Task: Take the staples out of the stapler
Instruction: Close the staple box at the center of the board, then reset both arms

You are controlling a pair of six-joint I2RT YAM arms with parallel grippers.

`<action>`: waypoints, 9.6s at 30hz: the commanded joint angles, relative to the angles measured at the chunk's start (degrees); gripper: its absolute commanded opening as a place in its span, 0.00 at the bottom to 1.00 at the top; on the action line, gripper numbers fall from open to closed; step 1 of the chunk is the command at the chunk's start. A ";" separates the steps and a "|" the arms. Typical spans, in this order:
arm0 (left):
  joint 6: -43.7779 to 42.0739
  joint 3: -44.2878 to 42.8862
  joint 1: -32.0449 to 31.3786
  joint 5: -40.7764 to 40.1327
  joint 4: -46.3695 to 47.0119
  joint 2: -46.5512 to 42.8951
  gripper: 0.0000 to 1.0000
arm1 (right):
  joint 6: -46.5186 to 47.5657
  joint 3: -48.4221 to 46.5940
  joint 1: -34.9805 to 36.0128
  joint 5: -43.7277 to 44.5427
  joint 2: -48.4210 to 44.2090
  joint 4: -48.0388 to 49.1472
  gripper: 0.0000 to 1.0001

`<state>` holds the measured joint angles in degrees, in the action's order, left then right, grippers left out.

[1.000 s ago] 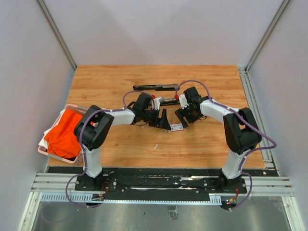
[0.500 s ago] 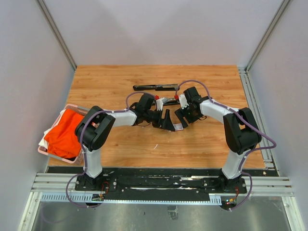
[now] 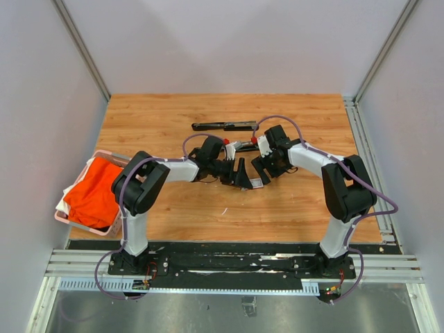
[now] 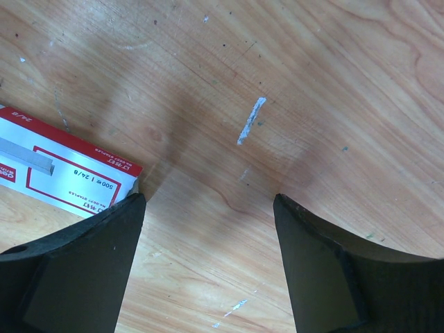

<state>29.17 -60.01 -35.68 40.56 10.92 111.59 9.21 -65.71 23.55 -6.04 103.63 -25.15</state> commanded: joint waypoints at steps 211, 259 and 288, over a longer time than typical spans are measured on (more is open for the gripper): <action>0.51 -9.81 4.57 -9.46 -20.56 2.71 0.32 | 15.49 6.87 -6.80 -33.67 -7.16 -0.63 0.80; 6.20 -7.32 2.29 -1.15 -12.81 5.26 0.24 | 21.64 6.83 4.79 -10.48 -2.65 3.44 0.54; -25.58 2.30 14.45 -23.72 -22.20 -29.77 0.98 | 13.34 11.77 -9.58 1.46 -30.25 6.05 0.80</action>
<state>12.51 -60.95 -23.31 25.08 -10.94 89.01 27.14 -56.66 16.40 -8.27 78.72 -20.03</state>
